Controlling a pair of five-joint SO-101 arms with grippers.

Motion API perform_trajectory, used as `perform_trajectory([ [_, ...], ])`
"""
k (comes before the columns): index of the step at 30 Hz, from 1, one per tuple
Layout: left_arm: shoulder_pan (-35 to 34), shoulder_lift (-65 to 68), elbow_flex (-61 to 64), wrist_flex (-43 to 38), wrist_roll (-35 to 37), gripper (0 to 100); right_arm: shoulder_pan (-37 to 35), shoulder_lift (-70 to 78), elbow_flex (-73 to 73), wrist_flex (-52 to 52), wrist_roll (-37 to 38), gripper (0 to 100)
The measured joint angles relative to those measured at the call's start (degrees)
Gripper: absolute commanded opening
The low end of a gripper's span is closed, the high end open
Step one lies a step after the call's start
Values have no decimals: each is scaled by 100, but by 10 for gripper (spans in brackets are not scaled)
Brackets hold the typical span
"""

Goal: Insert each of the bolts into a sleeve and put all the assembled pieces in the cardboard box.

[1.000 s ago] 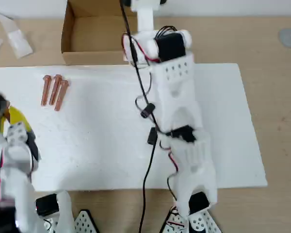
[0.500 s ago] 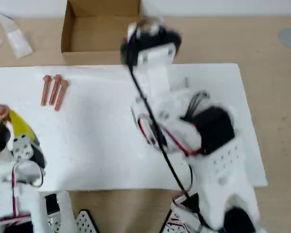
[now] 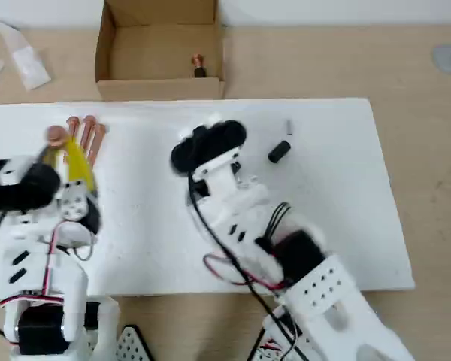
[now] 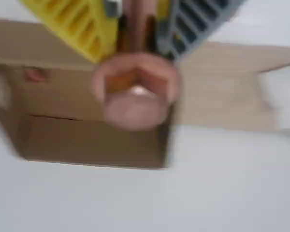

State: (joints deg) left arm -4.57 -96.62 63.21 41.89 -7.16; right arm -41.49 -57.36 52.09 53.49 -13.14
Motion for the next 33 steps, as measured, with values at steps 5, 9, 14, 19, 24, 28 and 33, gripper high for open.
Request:
perform_trajectory([
  [5, 343, 0, -9, -9, 677, 6, -571, -651, 932, -1697, 26, 9],
  [9, 360, 0, -220, -9, 1275, 6, -651, -1204, 1662, -2620, 26, 9],
  [14, 360, 0, -774, -9, 1793, 6, -642, -1934, 2356, -3270, 35, 9],
  [19, 404, -26, -1495, -9, 1899, 7, -642, -2664, 3095, -3912, 404, 9],
  [24, 1248, 26, -1811, -9, 1899, 6, -642, -3270, 3543, -4053, 448, 9],
  [28, 1934, 431, -1837, -9, 1899, 6, -642, -3490, 3613, -4053, 448, 9],
  [33, 2418, 993, -1837, -9, 1899, 6, -642, -3543, 3613, -4053, 448, 9],
])
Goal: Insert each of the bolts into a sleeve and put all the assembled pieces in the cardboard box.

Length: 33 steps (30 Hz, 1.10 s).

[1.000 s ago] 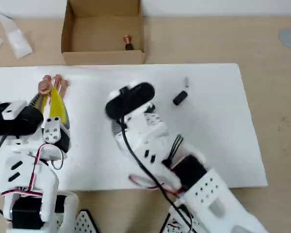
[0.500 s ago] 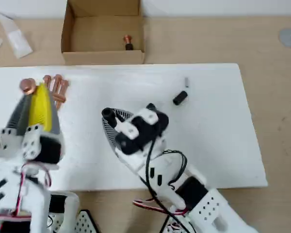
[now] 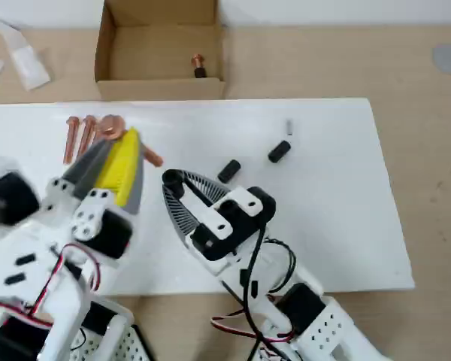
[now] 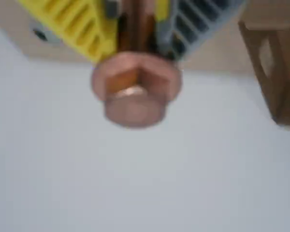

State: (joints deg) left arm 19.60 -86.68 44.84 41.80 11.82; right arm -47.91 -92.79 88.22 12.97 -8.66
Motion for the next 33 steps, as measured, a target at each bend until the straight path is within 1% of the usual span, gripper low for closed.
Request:
perform_trajectory([
  [5, 70, 273, 0, 9, -18, 6, 0, -9, 0, 0, 0, 9],
  [16, 70, 501, 97, 466, -554, 6, 0, -9, 79, 0, 0, 9],
  [33, 70, 510, 193, 510, -554, 6, 0, -9, 88, 0, 0, 9],
])
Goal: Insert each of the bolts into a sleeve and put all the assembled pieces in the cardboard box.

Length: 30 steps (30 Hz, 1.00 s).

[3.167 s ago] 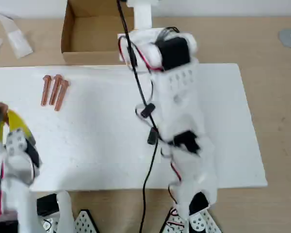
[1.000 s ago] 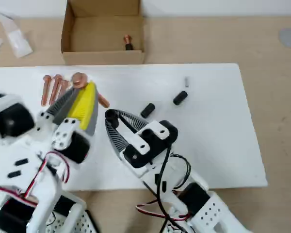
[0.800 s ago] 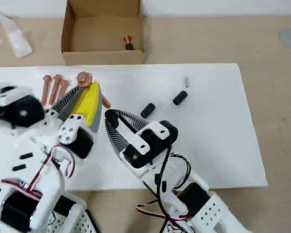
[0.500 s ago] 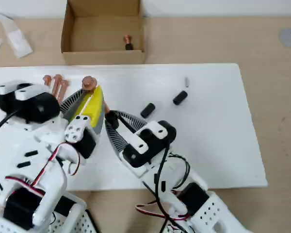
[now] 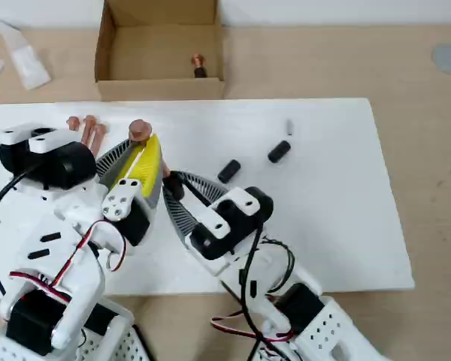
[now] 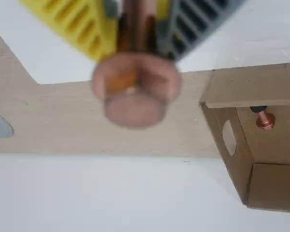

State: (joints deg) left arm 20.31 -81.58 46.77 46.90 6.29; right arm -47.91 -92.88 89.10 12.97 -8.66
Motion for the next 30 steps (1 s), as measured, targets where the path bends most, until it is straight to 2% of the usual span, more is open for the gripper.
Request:
perform_trajectory([
  [21, 9, -62, 457, -246, -9, 6, 0, 18, 26, 0, 9, 9],
  [30, 484, -9, 466, -79, -53, 6, 9, -35, 9, 0, 0, 9],
])
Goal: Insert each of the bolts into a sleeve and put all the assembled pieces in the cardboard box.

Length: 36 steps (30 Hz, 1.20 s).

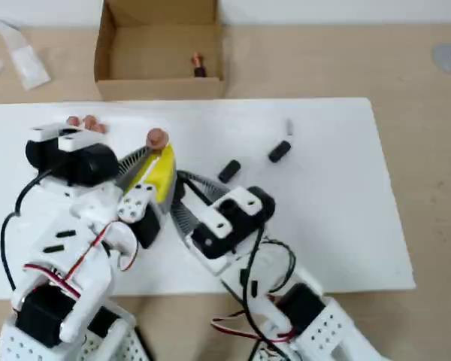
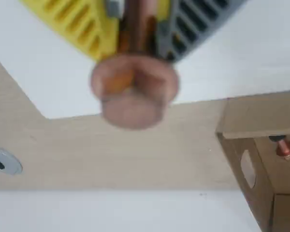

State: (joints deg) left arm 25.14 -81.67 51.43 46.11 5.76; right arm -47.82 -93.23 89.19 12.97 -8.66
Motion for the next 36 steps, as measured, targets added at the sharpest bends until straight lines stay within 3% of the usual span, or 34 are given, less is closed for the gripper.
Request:
perform_trajectory([
  [5, 9, -9, 0, 0, 0, 12, 0, 0, 0, 0, 0, 9],
  [8, 9, -9, 0, 44, -158, 68, 0, 0, 0, 0, 0, 9],
  [17, 123, 9, -105, 1301, 53, 144, 123, 0, 0, 413, -9, 9],
  [23, 158, 132, -879, 1987, 97, 150, 281, 9, -9, 695, 0, 9],
  [29, 176, 1275, -2400, 3095, -97, 135, 721, 53, -273, 712, 9, 9],
  [33, -396, 2268, -3376, 3446, -721, 0, 1055, 800, -1046, 712, 9, 9],
  [36, -1134, 2954, -3675, 3446, -941, 9, 1257, 1855, -1925, 712, 9, 9],
])
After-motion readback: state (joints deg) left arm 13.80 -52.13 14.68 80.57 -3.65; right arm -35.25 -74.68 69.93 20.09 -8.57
